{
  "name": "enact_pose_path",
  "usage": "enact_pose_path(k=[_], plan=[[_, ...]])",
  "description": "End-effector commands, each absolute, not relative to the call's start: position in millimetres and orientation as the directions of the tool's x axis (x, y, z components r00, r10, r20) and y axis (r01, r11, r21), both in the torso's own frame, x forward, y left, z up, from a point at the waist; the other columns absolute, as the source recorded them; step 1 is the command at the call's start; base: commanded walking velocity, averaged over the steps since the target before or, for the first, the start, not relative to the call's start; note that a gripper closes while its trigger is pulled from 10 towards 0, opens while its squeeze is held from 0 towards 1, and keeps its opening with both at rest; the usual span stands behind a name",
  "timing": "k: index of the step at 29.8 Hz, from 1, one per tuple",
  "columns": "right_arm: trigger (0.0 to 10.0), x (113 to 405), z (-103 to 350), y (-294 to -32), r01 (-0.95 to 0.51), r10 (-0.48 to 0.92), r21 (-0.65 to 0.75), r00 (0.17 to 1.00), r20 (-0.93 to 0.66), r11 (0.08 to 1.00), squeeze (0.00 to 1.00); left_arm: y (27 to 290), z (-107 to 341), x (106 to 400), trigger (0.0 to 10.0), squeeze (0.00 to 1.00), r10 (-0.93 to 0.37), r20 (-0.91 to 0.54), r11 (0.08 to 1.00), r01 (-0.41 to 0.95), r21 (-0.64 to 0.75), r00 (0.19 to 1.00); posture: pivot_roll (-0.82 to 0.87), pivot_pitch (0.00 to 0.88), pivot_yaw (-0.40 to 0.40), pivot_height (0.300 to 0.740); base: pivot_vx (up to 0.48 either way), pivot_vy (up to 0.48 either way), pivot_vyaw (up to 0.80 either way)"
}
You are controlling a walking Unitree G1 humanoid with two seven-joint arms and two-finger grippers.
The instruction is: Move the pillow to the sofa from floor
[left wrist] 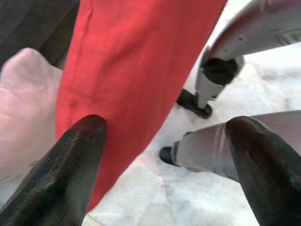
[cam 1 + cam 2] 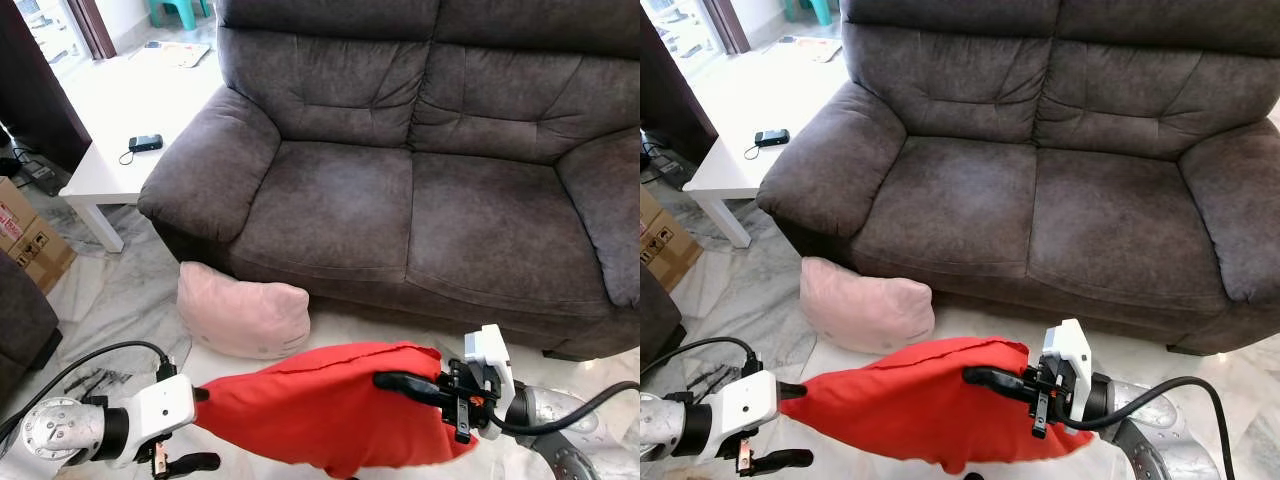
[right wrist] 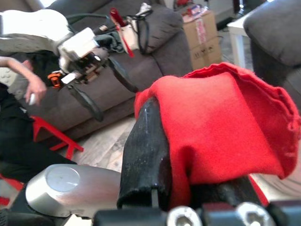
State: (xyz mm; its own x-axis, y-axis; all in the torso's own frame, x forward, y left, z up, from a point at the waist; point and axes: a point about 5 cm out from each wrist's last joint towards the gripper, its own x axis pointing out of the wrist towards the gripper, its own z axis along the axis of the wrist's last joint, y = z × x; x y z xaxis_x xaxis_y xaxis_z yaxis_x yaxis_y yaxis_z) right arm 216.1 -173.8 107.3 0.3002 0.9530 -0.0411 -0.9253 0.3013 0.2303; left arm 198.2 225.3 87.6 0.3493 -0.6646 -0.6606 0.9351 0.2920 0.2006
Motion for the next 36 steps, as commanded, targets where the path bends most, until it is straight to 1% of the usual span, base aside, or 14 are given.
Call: enact_pose_path(k=[1, 2, 4, 7, 9, 11, 14, 15, 19, 22, 25, 27, 30, 36], plan=[[10.0, 214.0, 132.0, -170.3, -0.965, 0.972, 0.150, 0.228, 0.058, 0.218, 0.00, 228.1, 87.2, 203.5, 10.0, 0.00, -0.651, -0.651, 0.295, 0.920, 0.257, 0.391, 0.03, 0.125, -0.007, 0.740, 0.000, 0.000, 0.00], [10.0, 214.0, 132.0, -170.3, -0.965, 0.972, 0.150, 0.228, 0.058, 0.218, 0.00, 228.1, 87.2, 203.5, 10.0, 0.00, -0.651, -0.651, 0.295, 0.920, 0.257, 0.391, 0.03, 0.125, -0.007, 0.740, 0.000, 0.000, 0.00], [10.0, 211.5, 130.7, -171.4, -0.968, 0.977, 0.150, 0.210, 0.041, 0.202, 0.00, 230.5, 90.1, 211.1, 10.0, 0.00, -0.645, -0.618, 0.322, 0.893, 0.315, 0.450, 0.03, 0.124, -0.008, 0.740, 0.000, 0.000, 0.00], [10.0, 209.1, 129.9, -172.1, -0.970, 0.980, 0.157, 0.194, 0.038, 0.186, 0.00, 231.6, 91.5, 213.1, 10.0, 0.00, -0.644, -0.609, 0.322, 0.886, 0.335, 0.464, 0.03, 0.124, -0.008, 0.740, 0.000, 0.000, 0.00], [10.0, 205.3, 126.9, -172.5, -0.973, 0.986, 0.167, 0.167, 0.017, 0.161, 0.00, 232.6, 94.1, 215.8, 10.0, 0.00, -0.646, -0.597, 0.327, 0.879, 0.347, 0.475, 0.03, 0.123, -0.007, 0.740, 0.000, 0.000, 0.00], [10.0, 203.6, 125.6, -172.7, -0.974, 0.988, 0.169, 0.153, 0.009, 0.149, 0.00, 232.2, 94.2, 216.1, 10.0, 0.00, -0.652, -0.594, 0.322, 0.881, 0.346, 0.471, 0.03, 0.123, -0.007, 0.740, 0.000, 0.000, 0.00], [10.0, 202.9, 126.1, -172.6, -0.975, 0.989, 0.169, 0.147, 0.011, 0.143, 0.00, 232.2, 93.0, 216.5, 10.0, 0.00, -0.656, -0.596, 0.311, 0.885, 0.346, 0.463, 0.03, 0.121, -0.006, 0.740, 0.000, 0.000, 0.00], [10.0, 203.1, 127.6, -172.5, -0.976, 0.989, 0.167, 0.144, 0.015, 0.140, 0.00, 232.0, 90.3, 215.8, 10.0, 0.00, -0.664, -0.603, 0.298, 0.896, 0.330, 0.442, 0.03, 0.120, -0.006, 0.740, 0.000, 0.000, 0.00], [10.0, 203.7, 128.3, -172.8, -0.977, 0.989, 0.164, 0.144, 0.019, 0.139, 0.00, 231.1, 86.7, 213.5, 10.0, 0.00, -0.670, -0.613, 0.288, 0.907, 0.306, 0.419, 0.02, 0.117, -0.005, 0.740, 0.000, 0.000, 0.00], [10.0, 205.5, 128.7, -171.8, -0.977, 0.989, 0.162, 0.146, 0.023, 0.140, 0.00, 225.7, 81.0, 208.0, 10.0, 0.00, -0.696, -0.619, 0.258, 0.931, 0.258, 0.364, 0.02, 0.111, -0.006, 0.740, 0.000, 0.000, 0.00], [10.0, 206.1, 128.5, -171.5, -0.977, 0.989, 0.161, 0.146, 0.024, 0.141, 0.00, 223.2, 81.0, 207.9, 10.0, 0.00, -0.707, -0.610, 0.255, 0.934, 0.252, 0.358, 0.02, 0.109, -0.006, 0.740, 0.000, 0.000, 0.00], [10.0, 206.7, 128.2, -171.4, -0.977, 0.989, 0.161, 0.149, 0.025, 0.143, 0.00, 219.3, 82.1, 207.2, 10.0, 0.00, -0.731, -0.594, 0.244, 0.941, 0.233, 0.337, 0.02, 0.111, -0.006, 0.740, 0.000, 0.000, 0.00], [10.0, 206.8, 129.1, -171.6, -0.977, 0.989, 0.159, 0.147, 0.026, 0.141, 0.00, 219.7, 79.7, 204.7, 10.0, 0.00, -0.723, -0.617, 0.213, 0.950, 0.229, 0.311, 0.02, 0.114, -0.008, 0.740, 0.000, 0.000, 0.00], [10.0, 206.2, 130.5, -172.8, -0.978, 0.989, 0.157, 0.144, 0.027, 0.138, 0.00, 223.3, 76.2, 206.5, 10.0, 0.00, -0.707, -0.633, 0.204, 0.948, 0.243, 0.314, 0.02, 0.118, -0.011, 0.740, 0.000, 0.000, 0.00]])
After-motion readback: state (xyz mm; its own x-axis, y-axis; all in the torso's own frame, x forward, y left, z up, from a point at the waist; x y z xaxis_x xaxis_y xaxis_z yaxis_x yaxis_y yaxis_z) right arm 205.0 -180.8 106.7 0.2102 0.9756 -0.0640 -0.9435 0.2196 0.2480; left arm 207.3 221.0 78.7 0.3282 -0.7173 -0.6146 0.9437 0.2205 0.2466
